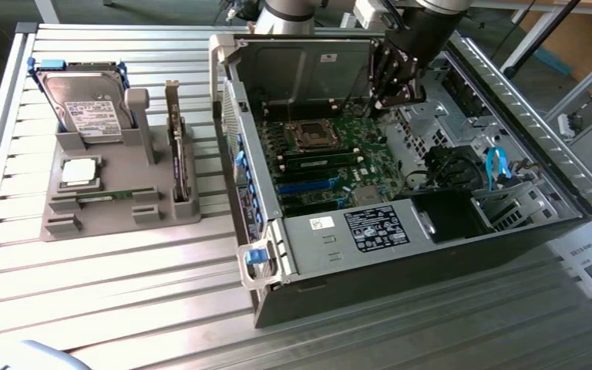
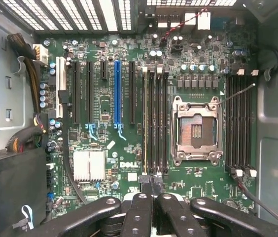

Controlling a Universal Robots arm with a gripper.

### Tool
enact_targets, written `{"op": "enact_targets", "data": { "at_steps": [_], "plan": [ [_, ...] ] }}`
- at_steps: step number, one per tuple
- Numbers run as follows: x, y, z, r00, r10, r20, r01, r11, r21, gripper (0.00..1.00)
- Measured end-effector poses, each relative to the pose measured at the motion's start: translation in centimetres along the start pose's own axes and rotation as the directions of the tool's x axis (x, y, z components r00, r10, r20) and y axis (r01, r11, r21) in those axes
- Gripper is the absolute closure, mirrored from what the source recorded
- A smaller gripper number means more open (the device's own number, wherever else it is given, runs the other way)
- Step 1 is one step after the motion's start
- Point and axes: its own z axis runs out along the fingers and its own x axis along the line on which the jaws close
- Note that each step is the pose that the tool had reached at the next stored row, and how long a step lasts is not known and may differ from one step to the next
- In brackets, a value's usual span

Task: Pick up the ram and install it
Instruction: 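Press down the ram until it locks into place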

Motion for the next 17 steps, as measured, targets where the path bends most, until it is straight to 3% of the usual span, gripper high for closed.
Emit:
{"op": "enact_targets", "data": {
  "at_steps": [17],
  "plan": [
    [0.0, -0.06, 1.68, 1.0000, 0.000, 0.0009, 0.000, 1.0000, 0.0009, 0.90]
  ]
}}
